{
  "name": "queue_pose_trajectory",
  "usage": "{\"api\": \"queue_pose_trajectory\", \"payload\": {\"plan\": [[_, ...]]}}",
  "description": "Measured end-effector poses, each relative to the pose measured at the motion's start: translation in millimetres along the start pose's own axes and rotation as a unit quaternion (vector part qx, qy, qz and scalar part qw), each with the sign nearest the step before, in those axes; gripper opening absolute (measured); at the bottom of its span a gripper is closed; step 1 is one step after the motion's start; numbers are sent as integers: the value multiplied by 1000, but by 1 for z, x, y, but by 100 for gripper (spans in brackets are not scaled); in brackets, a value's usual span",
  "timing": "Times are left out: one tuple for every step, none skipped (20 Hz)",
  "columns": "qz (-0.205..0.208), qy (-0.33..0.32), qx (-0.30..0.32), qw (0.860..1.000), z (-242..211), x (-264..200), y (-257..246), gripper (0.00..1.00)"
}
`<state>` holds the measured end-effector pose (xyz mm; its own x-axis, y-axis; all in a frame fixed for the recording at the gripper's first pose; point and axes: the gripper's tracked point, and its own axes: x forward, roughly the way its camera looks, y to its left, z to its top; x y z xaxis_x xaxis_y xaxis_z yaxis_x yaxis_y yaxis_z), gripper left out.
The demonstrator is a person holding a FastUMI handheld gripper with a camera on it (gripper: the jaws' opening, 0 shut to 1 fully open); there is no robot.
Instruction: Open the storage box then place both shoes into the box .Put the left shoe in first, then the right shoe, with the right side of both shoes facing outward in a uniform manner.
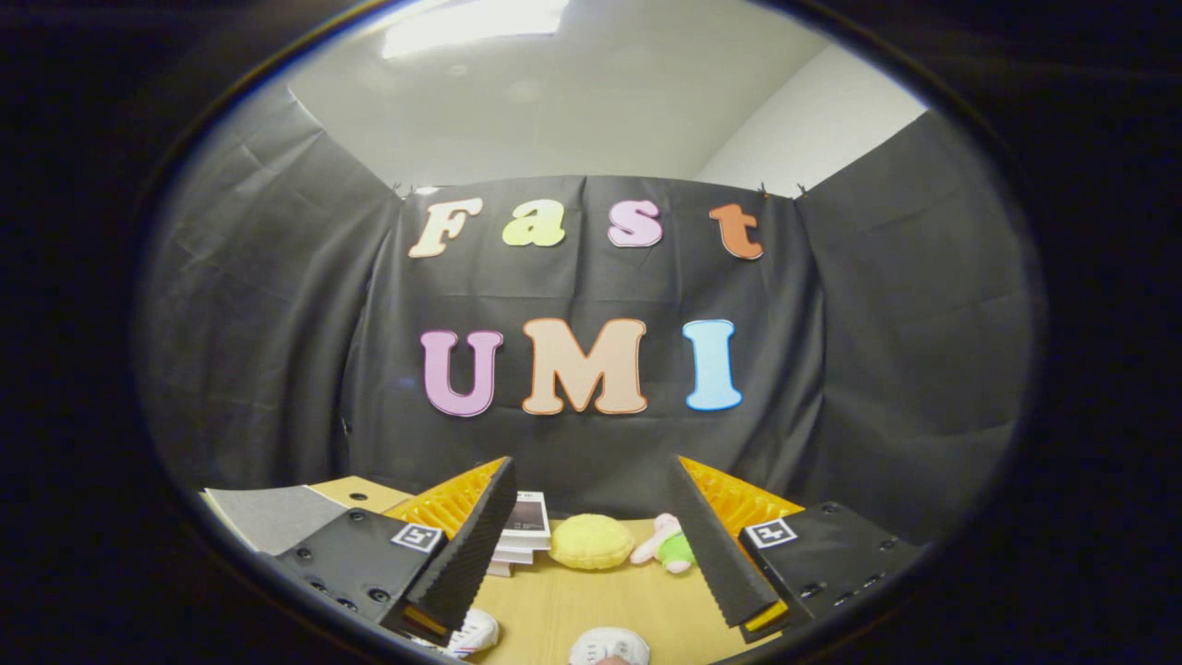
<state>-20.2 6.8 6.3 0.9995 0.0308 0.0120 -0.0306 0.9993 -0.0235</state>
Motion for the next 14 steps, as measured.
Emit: {"api": "queue_pose_trajectory", "payload": {"plan": [[-2,0,1,1000,0,-2,0,100],[-5,-2,2,1000,1,-4,-2,100],[-8,-3,4,1000,2,-5,-3,100],[-8,-2,5,1000,0,-7,-2,100],[-7,0,4,1000,-1,-9,-3,100],[-7,2,2,1000,-3,-9,-4,100],[-7,4,0,1000,-4,-10,-4,100],[-8,5,1,1000,-4,-11,-5,100],[-8,6,3,1000,-4,-12,-5,100],[-6,7,6,1000,-5,-13,-3,100],[-3,11,9,1000,-8,-13,-1,100],[4,17,16,1000,-11,-15,4,100],[16,24,30,999,-13,-16,13,100],[26,31,47,998,-14,-19,21,100]]}}
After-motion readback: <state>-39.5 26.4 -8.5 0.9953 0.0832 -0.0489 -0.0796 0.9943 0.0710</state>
